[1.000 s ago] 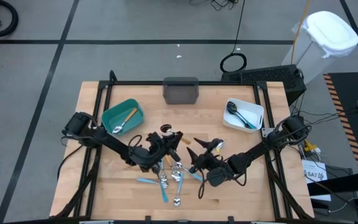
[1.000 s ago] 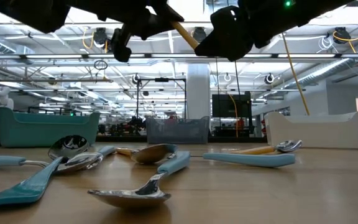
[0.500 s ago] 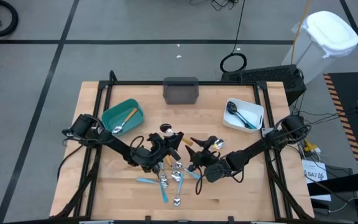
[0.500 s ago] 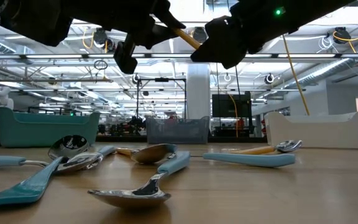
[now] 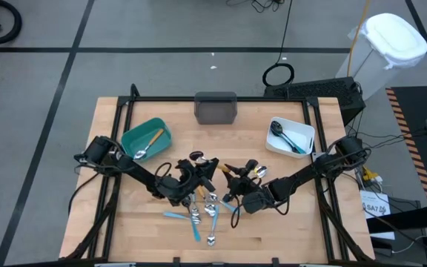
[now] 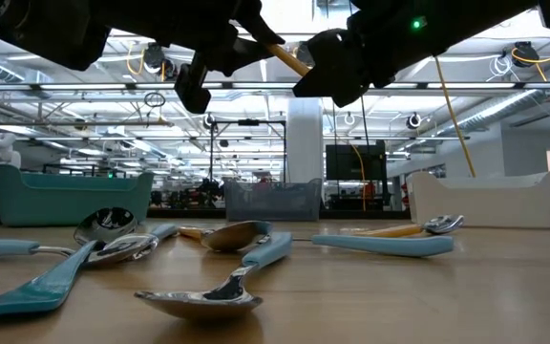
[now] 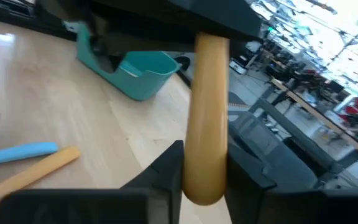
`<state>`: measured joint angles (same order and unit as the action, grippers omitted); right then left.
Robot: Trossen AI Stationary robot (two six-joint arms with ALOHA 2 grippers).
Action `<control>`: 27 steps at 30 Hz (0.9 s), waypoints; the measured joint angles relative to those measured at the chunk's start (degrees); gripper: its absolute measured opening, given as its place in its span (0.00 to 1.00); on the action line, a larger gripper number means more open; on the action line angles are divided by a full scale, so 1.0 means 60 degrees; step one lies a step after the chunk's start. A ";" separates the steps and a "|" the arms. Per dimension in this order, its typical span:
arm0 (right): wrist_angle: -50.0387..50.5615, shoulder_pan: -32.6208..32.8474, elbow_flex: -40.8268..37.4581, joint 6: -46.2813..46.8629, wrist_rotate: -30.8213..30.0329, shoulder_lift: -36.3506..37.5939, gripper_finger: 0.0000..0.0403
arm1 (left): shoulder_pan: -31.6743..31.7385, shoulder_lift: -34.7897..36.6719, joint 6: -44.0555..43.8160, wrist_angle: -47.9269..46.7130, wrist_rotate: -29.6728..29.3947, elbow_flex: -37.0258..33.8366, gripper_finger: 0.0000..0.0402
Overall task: Sort silverware by color (type)
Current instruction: Put the yellow spoon into the green bin
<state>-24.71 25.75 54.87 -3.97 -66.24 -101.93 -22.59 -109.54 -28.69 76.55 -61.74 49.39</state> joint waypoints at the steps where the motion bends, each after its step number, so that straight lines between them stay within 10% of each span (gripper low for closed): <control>1: 0.0052 -0.0029 0.0000 -0.0023 0.0006 0.0004 0.18 | 0.0004 0.0000 0.0031 0.0000 -0.0010 0.0000 0.12; 21: 0.0415 -0.0104 -0.0025 0.0005 0.0077 -0.0011 0.19 | 0.0095 0.0058 0.2486 -0.1445 0.0690 0.0018 0.13; 27: 0.0615 -0.0210 0.0010 -0.0096 0.0165 0.0011 0.18 | 0.0197 -0.0022 0.3703 -0.2197 0.0974 -0.0011 0.32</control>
<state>-21.02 24.49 54.93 -4.55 -65.25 -101.86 -21.41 -109.67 -6.47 63.37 -55.90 49.32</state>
